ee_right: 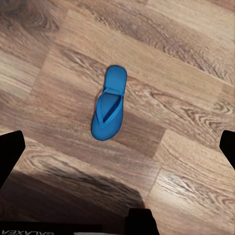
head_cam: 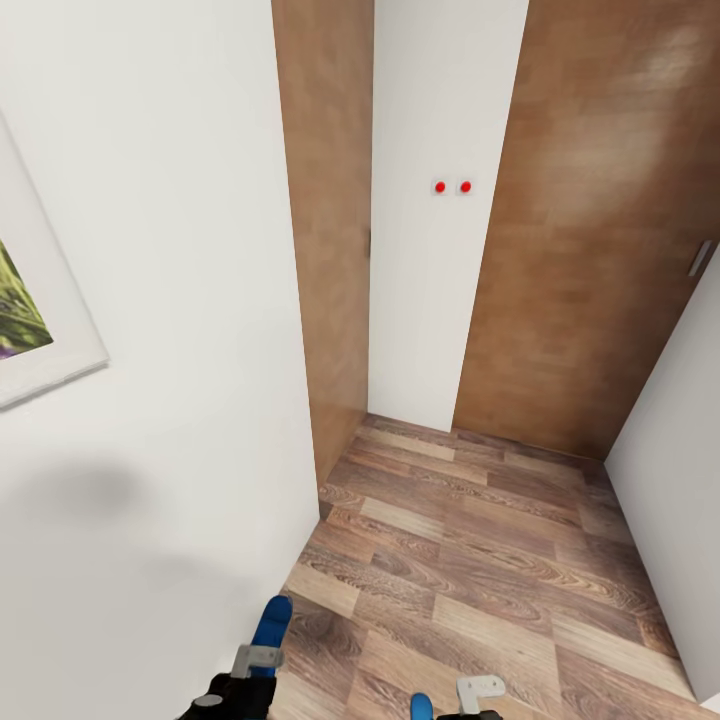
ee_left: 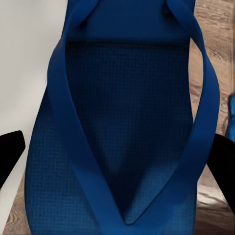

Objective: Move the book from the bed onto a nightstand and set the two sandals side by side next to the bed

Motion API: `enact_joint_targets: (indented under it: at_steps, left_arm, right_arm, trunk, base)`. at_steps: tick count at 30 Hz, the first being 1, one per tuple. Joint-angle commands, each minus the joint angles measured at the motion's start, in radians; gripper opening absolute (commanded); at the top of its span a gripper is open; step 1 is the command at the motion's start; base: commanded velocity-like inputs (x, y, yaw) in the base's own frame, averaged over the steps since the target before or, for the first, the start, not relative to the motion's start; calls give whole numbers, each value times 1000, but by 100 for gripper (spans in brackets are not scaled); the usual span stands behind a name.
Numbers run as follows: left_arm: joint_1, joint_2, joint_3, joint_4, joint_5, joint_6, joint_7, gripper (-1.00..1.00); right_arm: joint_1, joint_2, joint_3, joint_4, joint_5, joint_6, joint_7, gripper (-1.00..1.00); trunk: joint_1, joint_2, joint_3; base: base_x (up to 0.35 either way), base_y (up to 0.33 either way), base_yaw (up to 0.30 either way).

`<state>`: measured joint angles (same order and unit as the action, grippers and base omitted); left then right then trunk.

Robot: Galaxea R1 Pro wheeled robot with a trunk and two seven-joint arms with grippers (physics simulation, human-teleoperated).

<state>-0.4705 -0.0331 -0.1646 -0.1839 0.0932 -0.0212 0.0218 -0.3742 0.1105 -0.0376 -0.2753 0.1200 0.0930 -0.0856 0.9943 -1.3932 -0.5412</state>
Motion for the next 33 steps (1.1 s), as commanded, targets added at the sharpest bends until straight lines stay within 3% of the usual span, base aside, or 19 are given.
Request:
enact_joint_targets:
  at_steps: [1,4,5,7,8,11,14,17,20,23,27,33]
  left_arm:
    - [-1,0,-8,-15,9,13,4,-100]
    - [-3,0,-10,-82,8,97,8,-100]
    - [-2,1,-10,-144,8,162,15,-100]
    - [-2,1,-9,-218,8,218,29,-100]
    - [-1,1,-9,-301,7,263,50,-100]
    - [0,-1,-11,-444,6,357,106,-100]
    - [1,-7,-12,-509,7,430,134,-100]
    - [1,-29,-25,-567,6,510,154,-100]
    - [2,-39,-66,-591,5,543,164,-100]
    - [7,-47,-160,-627,12,573,174,-100]
    - [10,-54,-201,-657,16,598,177,-100]
    - [31,-66,-219,-730,16,653,179,-100]
  right_arm:
    - [0,1,-4,-2,10,7,-2,100]
    - [0,0,-4,-1,10,7,-2,100]
    - [0,0,-4,-1,10,7,-2,100]
    - [0,0,-4,-1,10,7,-2,100]
    - [0,0,-4,-1,10,7,-2,100]
    - [0,0,-4,-1,10,7,-2,100]
    - [0,0,-4,-1,10,7,-2,100]
    - [0,0,-4,-1,10,6,-2,100]
    - [0,2,-4,-5,10,4,-2,100]
    - [-2,11,0,-16,11,2,-2,100]
    - [-18,17,5,-21,12,5,-2,100]
    - [-45,18,8,-23,12,11,-3,100]
  trunk:
    - [4,-8,-4]
    - [15,-29,-14]
    - [19,-36,-17]
    - [27,-50,-23]
    - [31,-57,-26]
    - [42,-78,-36]
    - [54,-99,-45]
    - [65,-120,-54]
    - [77,-141,-64]
    - [88,-162,-73]
    - [104,-190,-86]
    - [127,-232,-104]
  base:
    - [0,0,0]
    - [0,0,0]
    - [0,0,0]
    - [0,0,0]
    - [0,0,0]
    - [0,0,0]
    - [0,0,0]
    - [0,0,0]
    - [0,0,0]
    - [0,0,0]
    - [0,0,0]
    - [0,0,0]
